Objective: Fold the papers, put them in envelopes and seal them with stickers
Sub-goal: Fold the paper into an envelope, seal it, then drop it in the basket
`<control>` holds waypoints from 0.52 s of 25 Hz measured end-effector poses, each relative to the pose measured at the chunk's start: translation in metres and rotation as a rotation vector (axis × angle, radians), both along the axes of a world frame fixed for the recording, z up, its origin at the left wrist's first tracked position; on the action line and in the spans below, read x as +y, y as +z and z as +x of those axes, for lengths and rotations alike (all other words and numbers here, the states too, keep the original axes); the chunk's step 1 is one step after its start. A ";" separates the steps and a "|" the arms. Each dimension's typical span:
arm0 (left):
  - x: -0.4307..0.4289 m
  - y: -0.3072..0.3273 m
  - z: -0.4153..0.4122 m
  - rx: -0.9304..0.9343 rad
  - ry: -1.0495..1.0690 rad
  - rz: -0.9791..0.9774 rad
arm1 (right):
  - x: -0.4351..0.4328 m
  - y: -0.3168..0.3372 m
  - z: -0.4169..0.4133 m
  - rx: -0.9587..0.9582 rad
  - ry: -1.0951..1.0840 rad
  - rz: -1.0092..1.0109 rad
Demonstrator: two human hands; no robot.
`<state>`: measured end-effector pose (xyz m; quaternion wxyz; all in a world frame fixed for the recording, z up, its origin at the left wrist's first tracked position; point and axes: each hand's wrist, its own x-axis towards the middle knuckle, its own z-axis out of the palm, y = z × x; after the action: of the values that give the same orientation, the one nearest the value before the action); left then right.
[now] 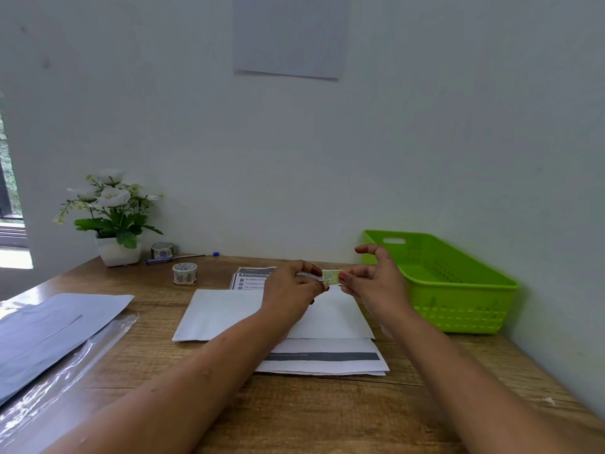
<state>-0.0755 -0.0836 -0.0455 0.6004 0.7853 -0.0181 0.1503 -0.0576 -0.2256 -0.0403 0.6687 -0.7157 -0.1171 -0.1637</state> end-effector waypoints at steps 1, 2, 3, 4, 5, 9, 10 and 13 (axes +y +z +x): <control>0.000 -0.001 0.000 -0.004 0.000 0.002 | 0.000 -0.001 0.001 -0.005 -0.007 -0.011; 0.001 -0.002 0.001 -0.008 0.003 0.014 | 0.000 -0.003 0.003 -0.009 -0.022 -0.027; 0.001 -0.003 0.001 -0.009 0.003 0.045 | 0.000 -0.005 0.005 -0.011 -0.044 -0.046; 0.003 -0.004 0.001 -0.008 -0.001 0.124 | 0.000 -0.008 0.007 -0.005 -0.077 -0.066; 0.005 -0.005 0.003 -0.008 -0.017 0.256 | 0.000 -0.011 0.009 0.008 -0.112 -0.085; 0.015 -0.009 0.011 0.070 -0.109 0.706 | 0.002 -0.022 0.023 0.073 -0.247 -0.189; 0.018 -0.010 0.013 0.086 -0.125 0.747 | 0.003 -0.024 0.027 0.087 -0.273 -0.221; 0.024 -0.012 0.020 0.086 -0.207 0.876 | 0.006 -0.030 0.037 0.129 -0.288 -0.278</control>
<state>-0.0551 -0.0591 -0.0577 0.2235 0.9649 -0.1334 0.0350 -0.0206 -0.2196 -0.0706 0.5394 -0.8195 0.0081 -0.1934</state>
